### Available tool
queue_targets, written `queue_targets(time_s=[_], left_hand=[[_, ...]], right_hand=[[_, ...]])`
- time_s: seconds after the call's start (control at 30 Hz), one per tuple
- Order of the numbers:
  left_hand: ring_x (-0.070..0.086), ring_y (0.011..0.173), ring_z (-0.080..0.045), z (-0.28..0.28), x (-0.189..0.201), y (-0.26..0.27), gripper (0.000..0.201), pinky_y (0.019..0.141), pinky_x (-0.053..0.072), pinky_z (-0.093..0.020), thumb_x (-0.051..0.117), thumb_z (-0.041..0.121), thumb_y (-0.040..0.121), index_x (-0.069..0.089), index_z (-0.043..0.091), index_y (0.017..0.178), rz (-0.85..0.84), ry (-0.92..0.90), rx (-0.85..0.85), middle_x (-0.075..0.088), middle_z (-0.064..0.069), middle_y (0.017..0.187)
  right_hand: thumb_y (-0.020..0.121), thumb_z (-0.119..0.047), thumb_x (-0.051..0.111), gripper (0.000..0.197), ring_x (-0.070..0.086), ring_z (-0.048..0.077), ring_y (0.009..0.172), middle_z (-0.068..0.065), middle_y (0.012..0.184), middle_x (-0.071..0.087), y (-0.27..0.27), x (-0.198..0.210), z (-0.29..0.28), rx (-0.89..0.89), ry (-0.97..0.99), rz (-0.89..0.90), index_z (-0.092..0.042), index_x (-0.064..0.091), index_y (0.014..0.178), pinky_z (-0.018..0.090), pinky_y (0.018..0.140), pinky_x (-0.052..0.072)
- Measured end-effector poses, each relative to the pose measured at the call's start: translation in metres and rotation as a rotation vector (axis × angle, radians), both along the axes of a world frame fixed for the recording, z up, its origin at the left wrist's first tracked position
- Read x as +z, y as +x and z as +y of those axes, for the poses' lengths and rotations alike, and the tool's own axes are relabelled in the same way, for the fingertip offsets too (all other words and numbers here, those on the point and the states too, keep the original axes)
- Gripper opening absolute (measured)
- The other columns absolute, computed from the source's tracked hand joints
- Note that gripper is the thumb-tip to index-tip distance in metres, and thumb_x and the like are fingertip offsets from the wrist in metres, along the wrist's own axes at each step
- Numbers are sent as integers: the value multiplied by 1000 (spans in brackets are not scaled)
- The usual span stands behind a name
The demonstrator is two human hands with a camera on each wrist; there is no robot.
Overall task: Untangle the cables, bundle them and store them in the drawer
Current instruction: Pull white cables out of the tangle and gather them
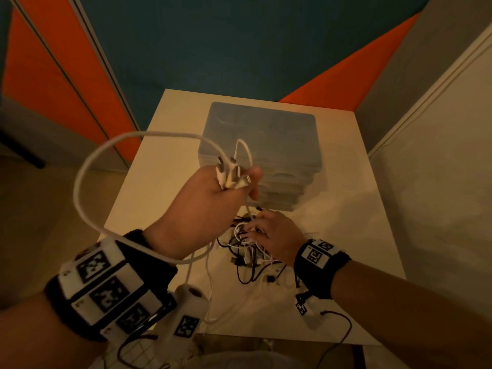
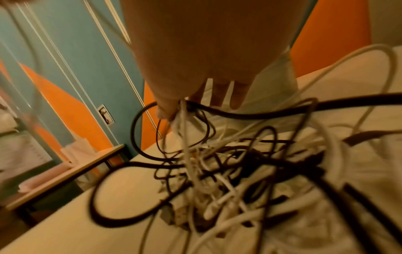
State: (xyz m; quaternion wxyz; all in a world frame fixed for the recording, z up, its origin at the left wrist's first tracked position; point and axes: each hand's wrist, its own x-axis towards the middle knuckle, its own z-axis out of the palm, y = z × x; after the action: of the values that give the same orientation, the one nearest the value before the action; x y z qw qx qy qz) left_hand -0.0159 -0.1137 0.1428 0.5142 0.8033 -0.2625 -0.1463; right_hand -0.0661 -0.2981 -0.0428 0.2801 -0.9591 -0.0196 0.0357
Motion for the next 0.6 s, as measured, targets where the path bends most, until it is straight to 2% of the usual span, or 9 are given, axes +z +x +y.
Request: queue_targets(time_s=[0.03,0.1,0.2,0.3,0.4,0.43,0.47,0.53,0.6], left_hand=[[41,41,-3,2,7,-1,48,46,34,-18,45,56,91,60,21,62,-4,-13,5,48,12,45],[38,42,-7,6,21,-3,54,49,33,-28,45,66,89,58,22,60,36,-104,27,42,9,46],[37,45,-15,11,35,2,50,50,33,-35,46,62,86,58,26,54,96,-246,61,41,2,51],[35,44,-15,15,39,6,49,48,33,-32,49,61,90,67,26,61,125,-191,14,40,7,47],[33,40,-4,16,33,0,40,43,32,-18,49,51,89,76,21,86,163,18,-168,40,13,43],[32,39,-2,16,27,-2,46,42,30,-13,49,52,86,75,15,93,175,96,-236,40,14,43],[32,40,-2,16,21,-3,51,43,30,-13,50,55,84,73,10,94,187,156,-290,40,12,45],[35,45,-7,16,11,-3,51,48,34,-21,55,56,85,65,7,75,202,231,-344,41,7,48],[40,45,-7,14,5,-2,48,51,36,-20,60,51,87,58,17,54,216,268,-359,46,8,47]], right_hand=[[90,-48,52,30,58,17,92,-6,100,59,0,-3,-3,-12,14,18,-30,71,106,38,80,50],[93,-44,52,29,58,16,93,-5,102,58,1,-5,-7,-20,25,42,-26,71,105,38,82,50],[96,-39,53,25,58,18,96,-4,106,58,-1,-9,-14,-32,-27,127,-24,71,105,35,84,48],[94,-40,55,23,57,12,95,-7,106,58,-4,-8,-18,-46,1,169,-28,71,104,38,87,49],[93,-22,56,20,57,11,99,-6,112,56,-6,14,-15,-36,100,146,-23,72,104,38,92,48],[94,-15,53,23,57,10,101,-8,113,56,-9,25,-13,-58,168,107,-22,72,105,37,93,48],[96,-11,50,27,56,7,105,-10,115,57,-12,37,-11,-69,269,71,-23,70,110,36,95,47],[101,-12,44,34,55,7,117,-12,124,61,-20,58,-5,-24,556,20,-30,62,123,36,102,44],[101,-20,43,37,57,14,120,-6,128,61,-27,73,-3,-19,690,3,-38,52,132,42,103,45]])
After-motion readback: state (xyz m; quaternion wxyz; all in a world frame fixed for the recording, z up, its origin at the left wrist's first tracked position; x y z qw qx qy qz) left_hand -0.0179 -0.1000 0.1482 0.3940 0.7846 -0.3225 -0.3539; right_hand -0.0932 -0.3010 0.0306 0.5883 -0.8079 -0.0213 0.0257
